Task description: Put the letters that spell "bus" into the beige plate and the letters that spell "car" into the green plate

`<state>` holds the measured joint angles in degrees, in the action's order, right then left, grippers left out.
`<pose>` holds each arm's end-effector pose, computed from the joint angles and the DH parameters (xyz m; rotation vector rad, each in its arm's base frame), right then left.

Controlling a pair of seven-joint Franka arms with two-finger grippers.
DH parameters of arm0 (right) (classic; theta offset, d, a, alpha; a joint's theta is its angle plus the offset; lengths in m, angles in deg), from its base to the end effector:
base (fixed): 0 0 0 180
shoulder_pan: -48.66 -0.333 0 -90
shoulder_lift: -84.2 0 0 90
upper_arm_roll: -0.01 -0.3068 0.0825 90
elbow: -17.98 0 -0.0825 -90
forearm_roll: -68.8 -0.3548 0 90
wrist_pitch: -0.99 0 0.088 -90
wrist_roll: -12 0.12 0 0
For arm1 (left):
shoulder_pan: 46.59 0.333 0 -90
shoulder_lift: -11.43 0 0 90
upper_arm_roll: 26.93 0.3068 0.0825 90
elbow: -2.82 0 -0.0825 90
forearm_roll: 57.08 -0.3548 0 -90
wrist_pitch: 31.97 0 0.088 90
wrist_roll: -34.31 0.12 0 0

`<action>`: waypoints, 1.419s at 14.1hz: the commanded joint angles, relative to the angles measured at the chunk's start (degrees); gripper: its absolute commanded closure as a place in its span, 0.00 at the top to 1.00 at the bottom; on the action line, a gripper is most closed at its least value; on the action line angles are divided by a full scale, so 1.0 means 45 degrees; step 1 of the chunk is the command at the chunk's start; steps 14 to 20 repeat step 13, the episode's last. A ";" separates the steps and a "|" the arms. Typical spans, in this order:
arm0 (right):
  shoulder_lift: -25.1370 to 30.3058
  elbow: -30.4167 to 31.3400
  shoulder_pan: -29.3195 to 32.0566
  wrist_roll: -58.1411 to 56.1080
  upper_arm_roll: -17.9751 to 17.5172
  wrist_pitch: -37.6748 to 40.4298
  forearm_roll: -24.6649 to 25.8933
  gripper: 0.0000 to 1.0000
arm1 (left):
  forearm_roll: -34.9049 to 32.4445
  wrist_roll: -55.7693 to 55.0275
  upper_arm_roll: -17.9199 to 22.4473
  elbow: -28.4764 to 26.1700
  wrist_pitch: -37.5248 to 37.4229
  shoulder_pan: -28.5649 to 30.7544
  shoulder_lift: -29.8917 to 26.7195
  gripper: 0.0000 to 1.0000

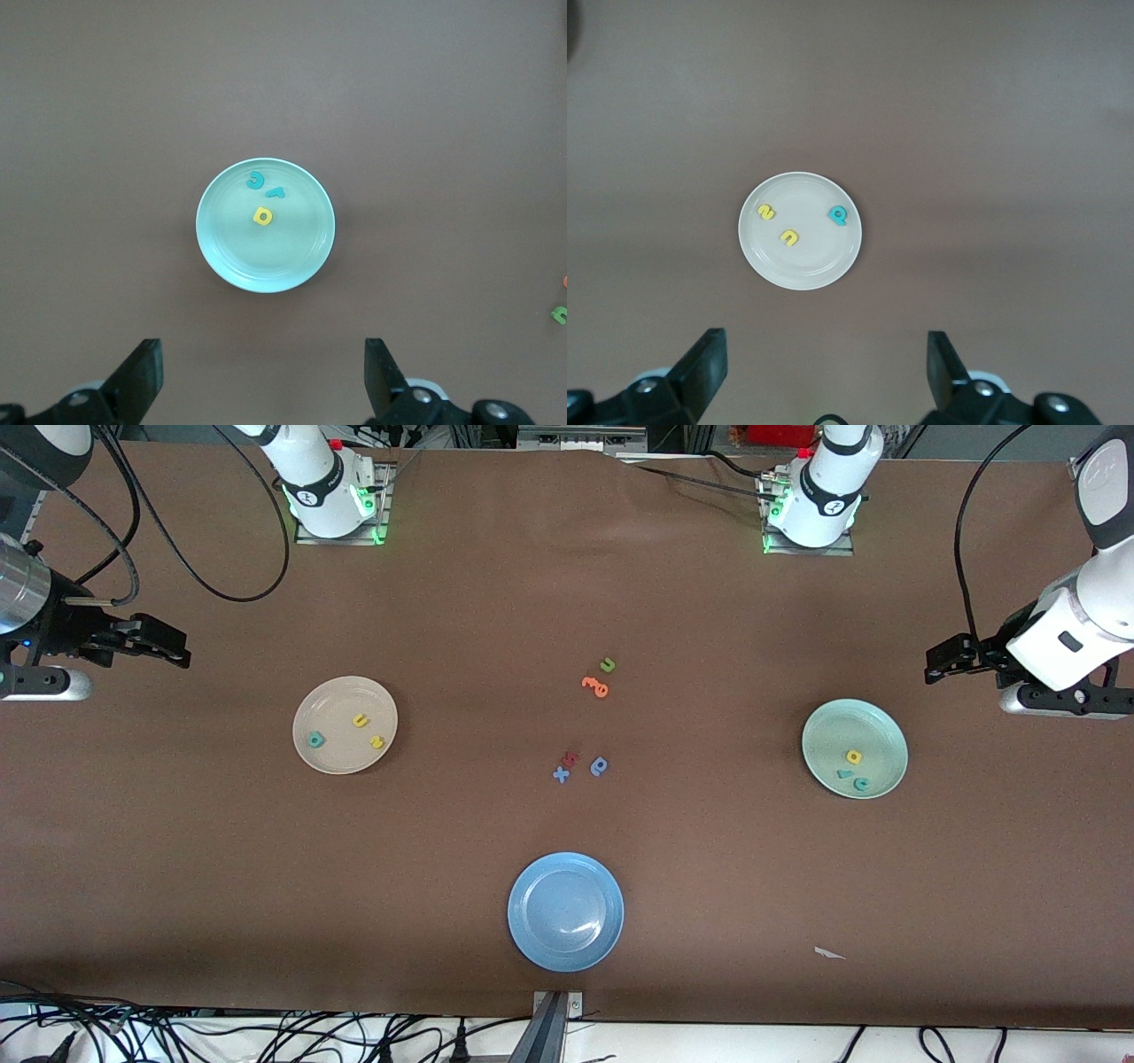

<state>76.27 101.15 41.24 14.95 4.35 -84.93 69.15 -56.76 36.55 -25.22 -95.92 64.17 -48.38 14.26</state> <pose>0.5561 0.0321 0.5739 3.1172 0.0037 -0.1388 0.5379 -0.0017 0.5172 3.1316 -0.0620 -0.1484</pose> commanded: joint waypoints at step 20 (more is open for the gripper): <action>-0.0075 -0.0671 -0.0286 0.0008 -0.0086 0.0540 0.0272 1.00 | 0.0242 -0.0029 0.0012 0.0009 -0.0076 -0.0011 -0.0023 1.00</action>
